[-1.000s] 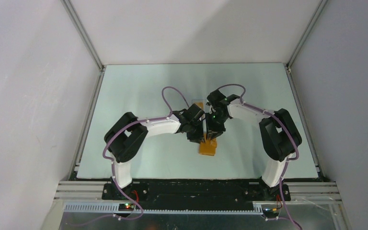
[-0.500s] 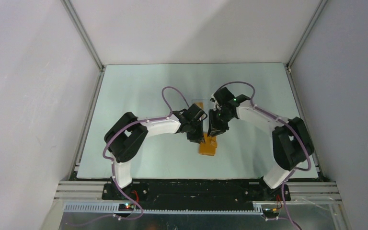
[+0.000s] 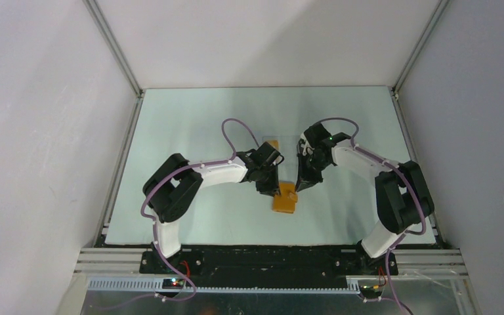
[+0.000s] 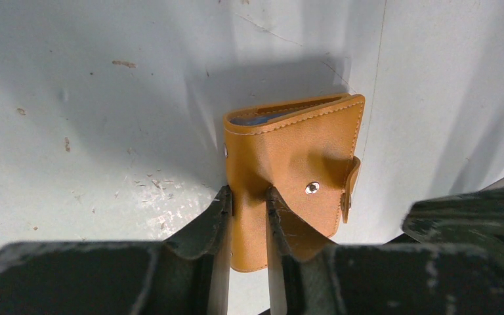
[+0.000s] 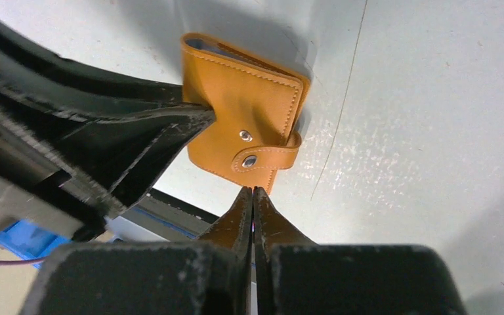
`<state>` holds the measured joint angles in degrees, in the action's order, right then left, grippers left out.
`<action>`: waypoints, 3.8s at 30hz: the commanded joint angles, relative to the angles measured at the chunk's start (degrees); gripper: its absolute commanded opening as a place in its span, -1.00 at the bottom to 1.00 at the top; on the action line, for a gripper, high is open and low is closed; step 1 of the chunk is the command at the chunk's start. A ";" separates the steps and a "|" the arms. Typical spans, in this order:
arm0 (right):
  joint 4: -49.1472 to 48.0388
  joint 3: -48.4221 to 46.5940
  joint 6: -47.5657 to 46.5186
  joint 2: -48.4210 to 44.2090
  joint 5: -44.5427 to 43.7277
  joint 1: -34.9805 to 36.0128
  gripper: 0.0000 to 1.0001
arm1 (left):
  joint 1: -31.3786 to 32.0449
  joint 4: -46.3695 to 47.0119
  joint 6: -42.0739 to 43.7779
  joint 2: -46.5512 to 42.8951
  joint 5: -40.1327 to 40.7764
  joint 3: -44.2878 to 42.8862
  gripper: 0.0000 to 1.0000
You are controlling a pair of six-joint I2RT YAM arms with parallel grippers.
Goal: Put the credit cards into the card holder
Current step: Close the card holder at the center of the board.
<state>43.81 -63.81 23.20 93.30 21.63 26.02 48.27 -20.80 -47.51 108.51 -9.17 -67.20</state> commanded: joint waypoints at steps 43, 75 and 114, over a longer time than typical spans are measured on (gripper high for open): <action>-5.77 0.35 0.09 11.08 3.56 2.97 -1.00 | 0.90 -1.38 1.72 3.99 1.74 -0.57 -0.62; -2.64 -1.41 -7.41 16.26 -6.76 8.51 -1.00 | -0.52 -2.59 -0.17 2.41 -5.40 -1.63 -0.65; -8.14 5.77 -4.17 -24.80 -3.36 -8.74 0.77 | -6.89 6.64 1.01 -32.37 6.53 12.02 0.92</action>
<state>38.02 -60.42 19.99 73.63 16.97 21.89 45.15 -18.76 -47.48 84.40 -4.54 -60.75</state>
